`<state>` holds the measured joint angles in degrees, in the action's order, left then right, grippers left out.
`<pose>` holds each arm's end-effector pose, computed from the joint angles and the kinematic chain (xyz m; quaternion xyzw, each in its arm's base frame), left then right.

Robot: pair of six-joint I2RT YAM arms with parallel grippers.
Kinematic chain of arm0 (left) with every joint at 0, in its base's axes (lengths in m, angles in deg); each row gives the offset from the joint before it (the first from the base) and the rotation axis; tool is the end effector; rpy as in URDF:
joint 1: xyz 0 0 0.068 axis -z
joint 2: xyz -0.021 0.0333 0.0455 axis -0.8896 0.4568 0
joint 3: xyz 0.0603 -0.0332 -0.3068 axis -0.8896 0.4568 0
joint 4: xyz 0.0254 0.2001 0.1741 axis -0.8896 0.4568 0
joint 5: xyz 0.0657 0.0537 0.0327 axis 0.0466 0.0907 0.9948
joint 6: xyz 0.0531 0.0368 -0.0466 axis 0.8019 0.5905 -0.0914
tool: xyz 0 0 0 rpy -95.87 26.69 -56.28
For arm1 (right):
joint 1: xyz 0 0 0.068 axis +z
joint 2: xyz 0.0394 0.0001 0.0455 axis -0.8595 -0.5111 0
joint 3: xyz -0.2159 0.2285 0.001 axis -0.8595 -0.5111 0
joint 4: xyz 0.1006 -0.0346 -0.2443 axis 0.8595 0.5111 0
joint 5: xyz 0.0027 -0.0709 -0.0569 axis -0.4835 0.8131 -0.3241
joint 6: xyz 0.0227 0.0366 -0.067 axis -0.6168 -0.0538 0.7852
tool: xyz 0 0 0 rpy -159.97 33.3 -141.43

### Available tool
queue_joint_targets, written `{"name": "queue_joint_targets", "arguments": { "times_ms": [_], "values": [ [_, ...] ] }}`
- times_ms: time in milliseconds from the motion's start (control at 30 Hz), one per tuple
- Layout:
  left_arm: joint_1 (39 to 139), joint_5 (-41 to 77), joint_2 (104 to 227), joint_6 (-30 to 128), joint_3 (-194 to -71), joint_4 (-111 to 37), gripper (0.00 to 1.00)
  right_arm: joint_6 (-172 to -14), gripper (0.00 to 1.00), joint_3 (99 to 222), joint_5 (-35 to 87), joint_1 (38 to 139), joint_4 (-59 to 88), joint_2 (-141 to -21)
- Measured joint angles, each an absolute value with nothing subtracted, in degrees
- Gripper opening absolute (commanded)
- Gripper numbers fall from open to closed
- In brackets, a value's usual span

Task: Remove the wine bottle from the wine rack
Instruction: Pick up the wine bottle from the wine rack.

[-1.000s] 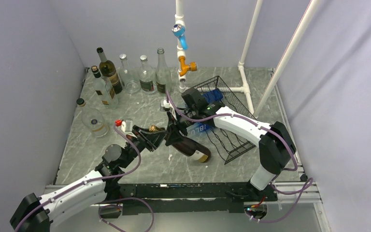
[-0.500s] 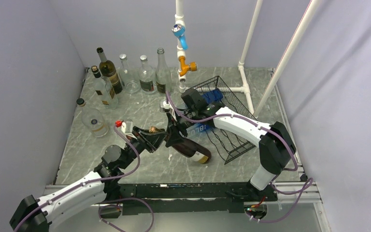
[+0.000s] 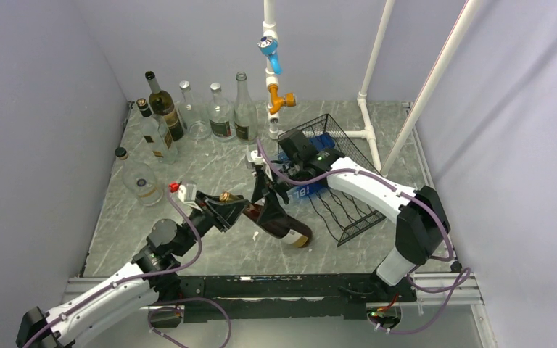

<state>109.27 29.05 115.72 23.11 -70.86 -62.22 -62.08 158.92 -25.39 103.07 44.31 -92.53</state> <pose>0.0997 -0.1003 0.2665 0.0312 0.6320 -0.5065 0.5857 0.2208 0.2935 0.3141 -0.5973 0.5796 0.5089 0.2196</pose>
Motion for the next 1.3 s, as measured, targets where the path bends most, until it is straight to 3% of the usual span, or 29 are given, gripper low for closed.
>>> {"name": "queue_joint_targets", "arguments": {
  "times_ms": [300, 767, 1300],
  "values": [
    [109.4, 29.3, 112.0, 26.5, -74.9, -52.9, 0.0, -53.0, 0.86, 159.6, -27.3, 97.8, 52.4, -88.1],
    [109.5, 33.4, 110.3, 37.9, -87.1, -33.9, 0.0, -50.6, 0.86, 156.7, -32.7, 87.9, 53.0, -80.7],
    [109.5, 37.6, 122.0, 51.5, -98.0, -28.0, 0.0, -50.6, 0.86, 155.4, -32.7, 86.5, 51.5, -80.7]
  ]
}}
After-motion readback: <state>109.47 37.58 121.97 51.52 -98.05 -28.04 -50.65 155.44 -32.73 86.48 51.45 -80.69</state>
